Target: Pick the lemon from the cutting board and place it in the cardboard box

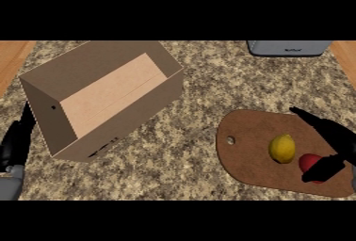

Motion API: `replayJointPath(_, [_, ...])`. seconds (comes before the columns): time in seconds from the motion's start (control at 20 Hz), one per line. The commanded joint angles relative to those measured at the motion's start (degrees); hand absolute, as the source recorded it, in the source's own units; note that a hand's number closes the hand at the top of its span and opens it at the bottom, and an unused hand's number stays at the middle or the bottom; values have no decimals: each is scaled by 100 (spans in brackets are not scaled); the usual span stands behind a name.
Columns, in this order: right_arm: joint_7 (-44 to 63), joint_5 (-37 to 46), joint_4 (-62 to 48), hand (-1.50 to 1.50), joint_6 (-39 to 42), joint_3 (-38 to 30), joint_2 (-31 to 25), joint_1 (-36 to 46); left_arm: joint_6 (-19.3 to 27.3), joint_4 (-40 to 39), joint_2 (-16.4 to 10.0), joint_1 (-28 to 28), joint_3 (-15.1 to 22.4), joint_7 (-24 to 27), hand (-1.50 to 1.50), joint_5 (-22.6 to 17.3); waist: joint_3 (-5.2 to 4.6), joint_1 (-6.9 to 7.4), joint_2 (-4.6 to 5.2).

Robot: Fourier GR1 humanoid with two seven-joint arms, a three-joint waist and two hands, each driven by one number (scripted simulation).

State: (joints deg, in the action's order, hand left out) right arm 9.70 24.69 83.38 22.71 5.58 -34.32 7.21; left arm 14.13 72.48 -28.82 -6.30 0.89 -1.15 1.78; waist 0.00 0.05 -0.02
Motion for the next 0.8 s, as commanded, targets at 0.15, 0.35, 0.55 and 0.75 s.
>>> replayJointPath(0.15, [161,-4,1039,-150,350,-126,373,-472,-81,403,111,164,-232,-357,0,298,-1,-22,-10])
replayJointPath(0.35, [-200,237,669,-150,357,-198,567,-258,-415,581,17,426,-533,-134,0,251,1,16,-5])
replayJointPath(0.55, [-75,384,822,-150,462,-208,844,-167,-543,-382,234,-76,-745,252,0,372,-2,-9,3])
replayJointPath(0.75, [193,729,653,-150,715,-40,828,-101,-605,-348,246,-222,-769,149,0,502,-2,-7,7])
